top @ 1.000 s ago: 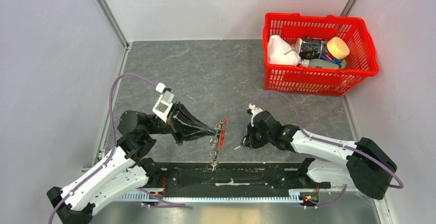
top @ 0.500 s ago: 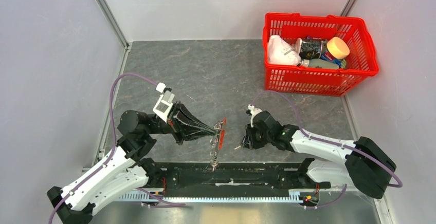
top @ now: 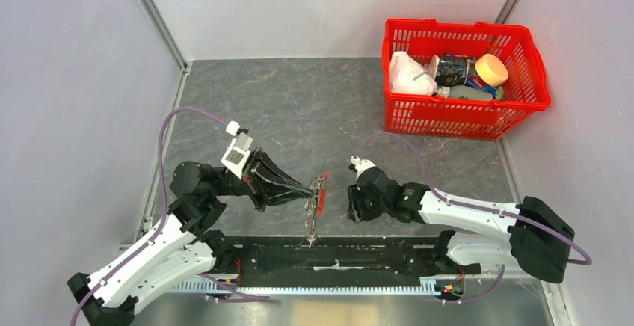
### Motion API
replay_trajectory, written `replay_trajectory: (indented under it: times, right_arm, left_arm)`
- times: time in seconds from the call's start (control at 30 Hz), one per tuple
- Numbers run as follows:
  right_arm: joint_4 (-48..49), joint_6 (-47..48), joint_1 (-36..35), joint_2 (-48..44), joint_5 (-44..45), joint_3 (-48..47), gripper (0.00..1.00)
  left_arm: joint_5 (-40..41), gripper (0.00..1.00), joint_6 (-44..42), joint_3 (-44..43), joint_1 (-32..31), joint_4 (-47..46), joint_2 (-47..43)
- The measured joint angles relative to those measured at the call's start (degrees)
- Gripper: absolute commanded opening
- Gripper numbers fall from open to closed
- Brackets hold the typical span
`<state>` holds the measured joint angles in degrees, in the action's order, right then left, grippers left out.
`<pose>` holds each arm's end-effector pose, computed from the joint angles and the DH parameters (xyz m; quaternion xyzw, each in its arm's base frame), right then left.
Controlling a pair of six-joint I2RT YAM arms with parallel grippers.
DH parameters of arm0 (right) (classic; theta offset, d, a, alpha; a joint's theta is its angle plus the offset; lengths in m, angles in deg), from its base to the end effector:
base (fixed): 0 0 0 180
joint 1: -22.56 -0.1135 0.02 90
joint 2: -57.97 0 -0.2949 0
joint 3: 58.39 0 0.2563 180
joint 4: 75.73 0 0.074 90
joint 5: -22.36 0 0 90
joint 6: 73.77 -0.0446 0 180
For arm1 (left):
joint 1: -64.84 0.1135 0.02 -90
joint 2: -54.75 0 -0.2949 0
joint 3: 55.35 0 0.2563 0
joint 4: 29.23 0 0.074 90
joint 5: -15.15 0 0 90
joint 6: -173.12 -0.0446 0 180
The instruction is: Put the keys on the keyring
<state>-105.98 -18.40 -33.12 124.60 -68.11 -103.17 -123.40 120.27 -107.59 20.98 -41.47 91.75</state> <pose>0.1202 0.1768 0.1952 -0.1741 0.9296 0.2330 0.2263 0.0660 -0.1098 0.4061 0.3785 0.4517 -0.6683 0.4539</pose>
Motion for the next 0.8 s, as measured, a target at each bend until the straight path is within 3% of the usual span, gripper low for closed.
replay_trajectory:
  times: [0.37, 0.8]
  right_arm:
    - [-6.75, 0.22, -10.73, 6.99, 15.98, -8.70, 0.47]
    - [-10.34, 0.13, -14.10, 15.85, 24.13, -10.95, 0.46]
  left_arm:
    - [0.24, 0.02, -0.39, 0.00, 0.00, 0.11, -1.07]
    - [0.28, 0.02, -0.50, 0.00, 0.00, 0.24, -1.49]
